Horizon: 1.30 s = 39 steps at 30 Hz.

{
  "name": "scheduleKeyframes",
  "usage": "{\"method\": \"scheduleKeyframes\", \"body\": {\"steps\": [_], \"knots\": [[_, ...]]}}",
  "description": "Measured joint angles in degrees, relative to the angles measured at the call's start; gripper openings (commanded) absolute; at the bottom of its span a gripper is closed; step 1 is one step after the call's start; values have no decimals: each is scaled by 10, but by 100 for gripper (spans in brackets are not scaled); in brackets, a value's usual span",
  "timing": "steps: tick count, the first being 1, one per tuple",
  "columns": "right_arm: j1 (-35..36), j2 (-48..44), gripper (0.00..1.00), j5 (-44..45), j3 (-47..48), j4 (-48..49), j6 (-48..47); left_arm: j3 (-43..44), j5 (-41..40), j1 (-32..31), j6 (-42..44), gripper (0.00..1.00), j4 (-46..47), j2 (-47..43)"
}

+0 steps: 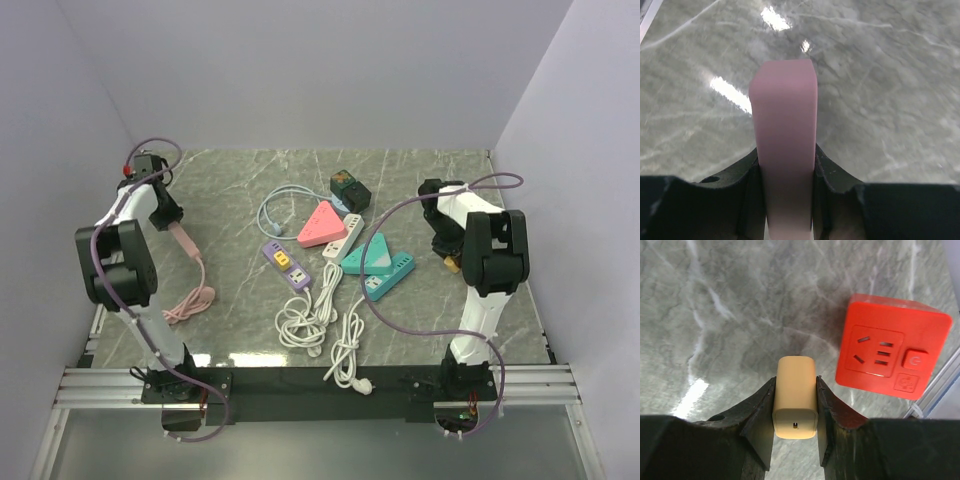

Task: Pull the plug off the socket

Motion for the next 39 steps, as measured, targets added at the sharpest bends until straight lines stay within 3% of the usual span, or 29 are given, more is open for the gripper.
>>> {"method": "scheduleKeyframes", "body": {"steps": [7, 10, 11, 14, 19, 22, 29, 31, 39], "knots": [[-1, 12, 18, -10, 9, 3, -4, 60, -25, 0, 10, 0, -18, 104], [-4, 12, 36, -16, 11, 4, -9, 76, -37, 0, 9, 1, -28, 137], [-5, 12, 48, -18, 12, 4, -13, 84, -41, 0, 10, 1, -31, 139], [-6, 10, 69, -30, 16, 9, -24, 94, -56, 0, 9, 18, -35, 146], [-6, -7, 74, -58, 19, 17, -47, 118, -71, 1, 10, 60, -50, 163], [-6, -30, 80, -80, 19, 22, -59, 121, -80, 2, 7, 70, -51, 164], [8, -131, 87, -136, 38, 29, -82, 121, -81, 4, 0, 83, -66, 151], [23, -159, 87, -146, 48, 31, -90, 120, -79, 4, -1, 95, -70, 135], [163, -259, 83, -238, 58, 70, -145, 62, -46, 2, -10, 100, -59, -28]]}}
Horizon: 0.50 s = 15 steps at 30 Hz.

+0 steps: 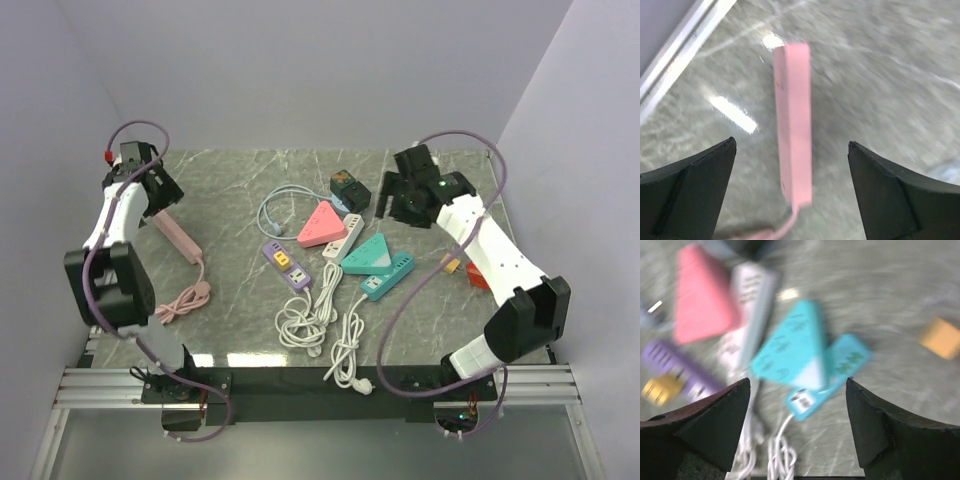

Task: Pull the plug off the socket

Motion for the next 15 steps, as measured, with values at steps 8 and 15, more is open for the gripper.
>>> {"method": "scheduleKeyframes", "body": {"steps": [8, 15], "knots": [[151, 14, 80, -118, -2, 73, -68, -153, 123, -37, -10, 99, 40, -214], [253, 144, 80, -144, 62, 93, -122, -322, 274, -56, -42, 99, 89, -356]]}}
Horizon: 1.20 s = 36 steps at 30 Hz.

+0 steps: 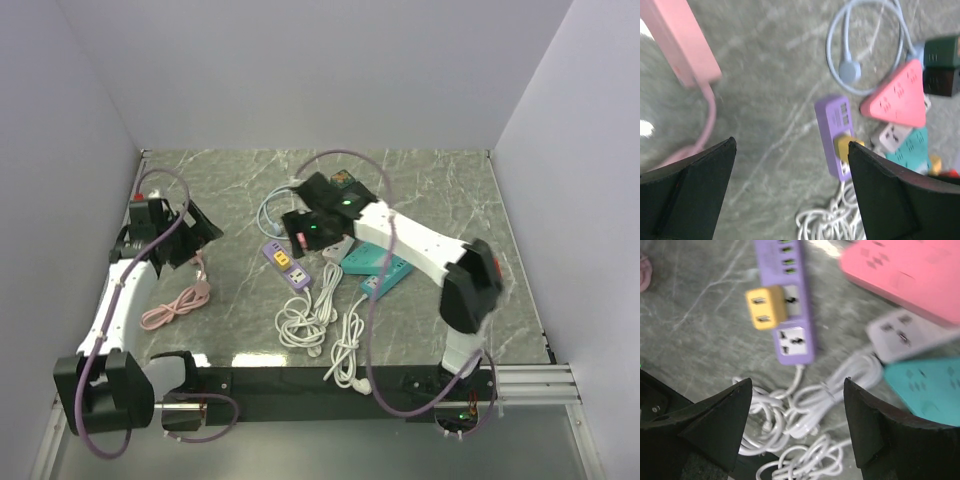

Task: Pull the plug off the socket

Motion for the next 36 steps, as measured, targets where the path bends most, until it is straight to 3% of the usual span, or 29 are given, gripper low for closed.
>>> {"method": "scheduleKeyframes", "body": {"steps": [6, 15, 21, 23, 25, 27, 29, 31, 36], "knots": [[55, 128, 75, -2, 114, 5, -42, -77, 58, 0, -19, 100, 12, -72], [66, 229, 71, 12, 211, -15, -78, -119, 99, 0, -27, 93, 42, -113], [71, 251, 59, 21, 218, -22, -79, -136, 149, 0, -41, 64, 98, -78], [71, 257, 48, 21, 215, -21, -78, -136, 172, 0, -47, 53, 124, -53], [71, 257, 33, 20, 203, -19, -73, -136, 195, -1, -59, 33, 152, -29], [71, 256, 25, 23, 195, -11, -68, -136, 217, -5, -70, 13, 184, -7], [71, 253, 12, 23, 190, -6, -61, -136, 238, -18, -82, 1, 216, 19], [71, 252, 1, 24, 186, -1, -57, -136, 253, -40, -91, 1, 252, 44], [71, 250, 0, 25, 182, 6, -42, -144, 292, -92, -139, 1, 375, 119]]}}
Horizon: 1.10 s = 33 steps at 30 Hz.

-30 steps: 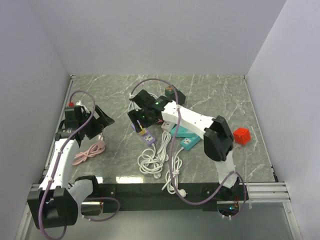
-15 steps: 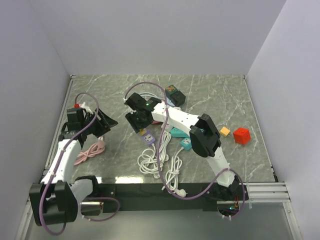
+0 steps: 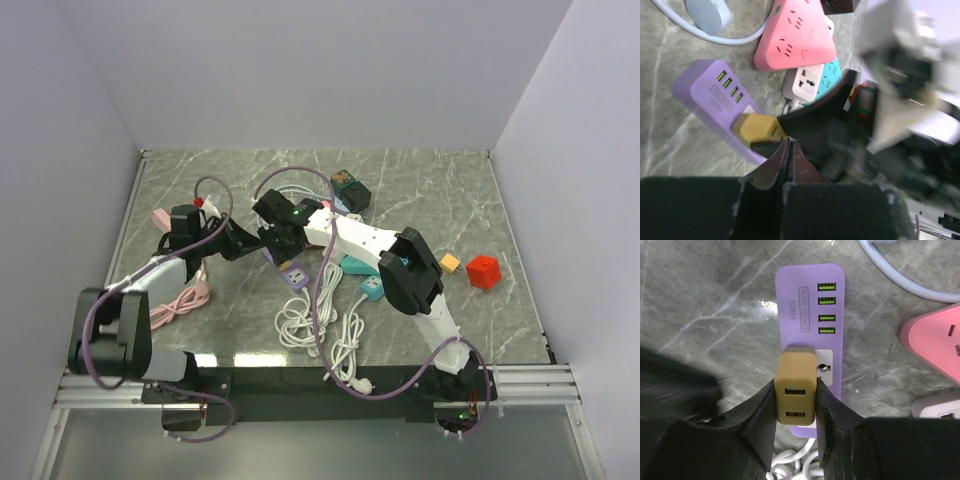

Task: Pull the plug off the socket

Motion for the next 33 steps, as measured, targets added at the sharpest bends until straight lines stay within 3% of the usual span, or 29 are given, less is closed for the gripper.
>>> {"method": "scheduleKeyframes", "body": {"steps": [4, 9, 18, 33], "knots": [[0, 0, 0, 1, 0, 5, 16, -23, 6, -9, -36, 1, 84, 76], [0, 0, 0, 2, -3, 12, 32, -37, 0, -12, -56, 1, 123, 139], [0, -4, 0, 4, -9, 18, 43, -42, -13, -38, -76, 1, 197, 159], [0, -4, 0, 5, -10, 19, 54, -21, -66, -56, -54, 1, 146, 184]]}}
